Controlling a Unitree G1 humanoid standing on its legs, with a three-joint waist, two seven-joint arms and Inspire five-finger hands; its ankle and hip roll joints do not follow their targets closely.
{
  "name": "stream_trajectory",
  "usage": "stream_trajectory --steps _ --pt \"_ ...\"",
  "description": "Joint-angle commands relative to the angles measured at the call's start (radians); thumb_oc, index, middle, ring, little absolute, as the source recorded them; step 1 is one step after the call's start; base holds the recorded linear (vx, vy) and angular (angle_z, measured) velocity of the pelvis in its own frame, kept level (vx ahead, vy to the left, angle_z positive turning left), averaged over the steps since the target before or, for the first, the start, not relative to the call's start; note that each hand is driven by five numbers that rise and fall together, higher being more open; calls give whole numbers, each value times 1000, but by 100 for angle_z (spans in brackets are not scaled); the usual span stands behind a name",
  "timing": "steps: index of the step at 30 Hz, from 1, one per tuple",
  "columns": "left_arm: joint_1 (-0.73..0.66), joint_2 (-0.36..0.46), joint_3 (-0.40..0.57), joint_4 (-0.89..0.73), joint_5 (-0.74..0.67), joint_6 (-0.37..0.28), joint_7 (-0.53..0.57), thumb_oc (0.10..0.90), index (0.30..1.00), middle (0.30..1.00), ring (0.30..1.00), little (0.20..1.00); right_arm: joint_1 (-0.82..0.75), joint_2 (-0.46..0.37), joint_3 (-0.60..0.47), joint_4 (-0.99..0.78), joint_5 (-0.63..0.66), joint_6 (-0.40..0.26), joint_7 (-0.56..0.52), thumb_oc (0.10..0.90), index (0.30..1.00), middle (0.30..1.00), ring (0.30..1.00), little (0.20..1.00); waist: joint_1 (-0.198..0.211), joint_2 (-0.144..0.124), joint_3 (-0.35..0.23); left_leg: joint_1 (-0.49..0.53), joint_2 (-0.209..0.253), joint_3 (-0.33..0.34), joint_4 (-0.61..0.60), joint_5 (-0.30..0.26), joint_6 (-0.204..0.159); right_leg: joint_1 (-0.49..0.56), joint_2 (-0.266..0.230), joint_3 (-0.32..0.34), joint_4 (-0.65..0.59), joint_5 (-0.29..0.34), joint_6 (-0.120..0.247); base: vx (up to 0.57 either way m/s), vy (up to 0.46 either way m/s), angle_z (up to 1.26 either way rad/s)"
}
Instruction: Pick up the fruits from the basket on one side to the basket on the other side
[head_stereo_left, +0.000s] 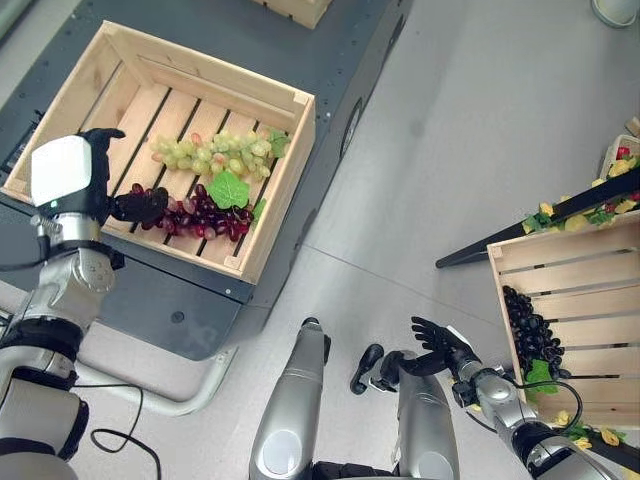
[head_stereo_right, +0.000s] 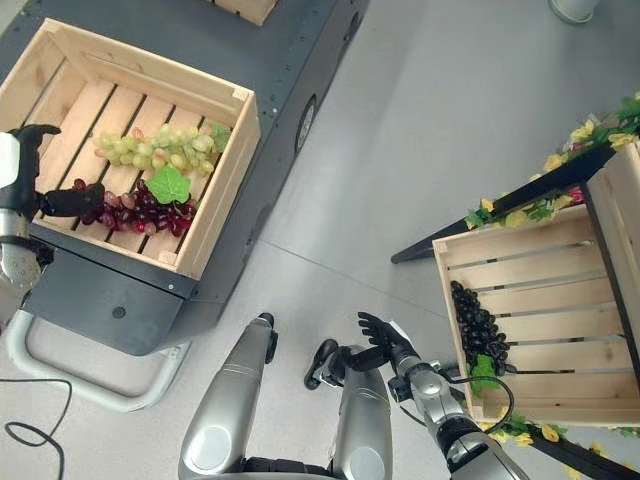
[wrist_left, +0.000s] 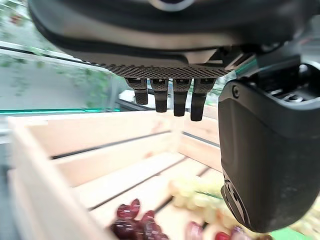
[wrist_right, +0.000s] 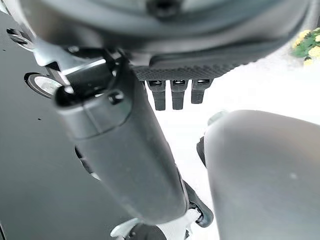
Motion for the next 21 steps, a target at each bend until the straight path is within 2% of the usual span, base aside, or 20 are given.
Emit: stream_trajectory --steps 1,10,13,21 --pt "-70 125 48 -66 2 -18 -2 800 900 900 900 900 22 -59 -27 -38 7 -87 -7 800 900 900 900 900 1 22 -5 51 -31 47 -70 8 68 97 37 -8 -32 63 -42 37 24 1" --pt "-74 173 -10 -112 12 -49 -123 800 900 900 900 900 41 -69 -43 -38 -6 -98 2 800 900 900 900 900 -8 21 -5 2 -31 46 -36 -2 72 48 41 2 -9 69 -35 30 19 0" --pt "-59 189 -20 -140 -43 -74 -230 800 900 900 900 900 43 -76 -46 -47 -14 -105 12 800 900 900 900 900 -9 23 -5 -4 -27 48 -47 4 71 36 42 4 -19 79 -28 21 28 1" --pt "-73 209 -32 -168 -106 -57 -366 800 900 900 900 900 41 -86 -46 -69 -16 -115 9 800 900 900 900 900 -14 29 -5 -22 -23 52 -69 14 71 11 43 6 -38 94 -20 2 13 0"
